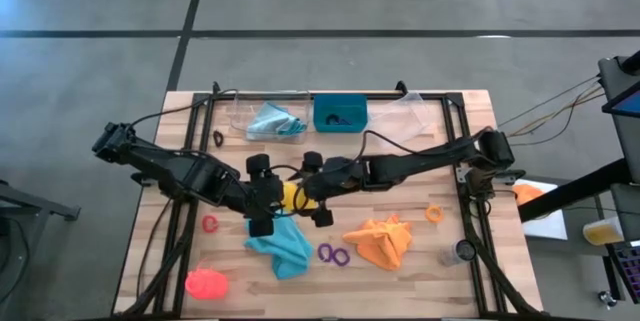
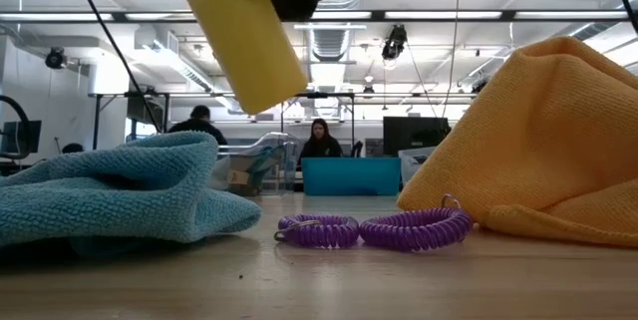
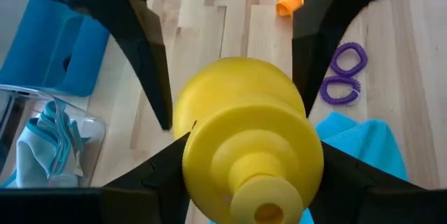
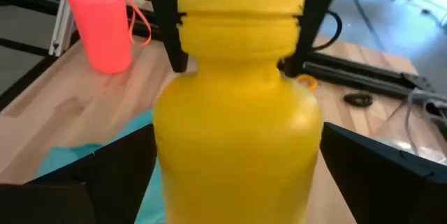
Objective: Pick & Place Sports Items
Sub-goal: Put the yellow water bottle into the white bin
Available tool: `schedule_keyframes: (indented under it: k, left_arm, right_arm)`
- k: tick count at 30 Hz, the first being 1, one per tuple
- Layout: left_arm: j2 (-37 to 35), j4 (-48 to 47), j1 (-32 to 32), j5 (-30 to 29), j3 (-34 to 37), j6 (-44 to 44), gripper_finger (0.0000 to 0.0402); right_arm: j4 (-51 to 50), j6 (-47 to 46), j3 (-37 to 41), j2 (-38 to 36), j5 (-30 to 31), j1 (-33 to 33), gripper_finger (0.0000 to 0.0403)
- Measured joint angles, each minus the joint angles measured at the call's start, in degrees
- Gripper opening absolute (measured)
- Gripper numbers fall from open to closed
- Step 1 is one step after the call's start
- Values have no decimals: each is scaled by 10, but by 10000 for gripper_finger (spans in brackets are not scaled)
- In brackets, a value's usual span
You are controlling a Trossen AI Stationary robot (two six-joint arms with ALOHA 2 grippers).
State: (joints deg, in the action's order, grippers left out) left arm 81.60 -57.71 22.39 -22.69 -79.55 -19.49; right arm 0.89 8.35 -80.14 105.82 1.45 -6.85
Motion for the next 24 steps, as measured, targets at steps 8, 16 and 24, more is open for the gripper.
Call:
schedule_keyframes:
  k: [8,16,24]
  left_arm:
    - [0,2,0,0,0,0,204]
    - [0,1,0,2,0,0,232]
    - [0,2,0,3,0,8,212]
  right_arm:
    - [10,4,-2,1,-1,0,385]
    - [9,2,-2,1,-11,0,323]
    - [9,3,-2,1,-22,1,272]
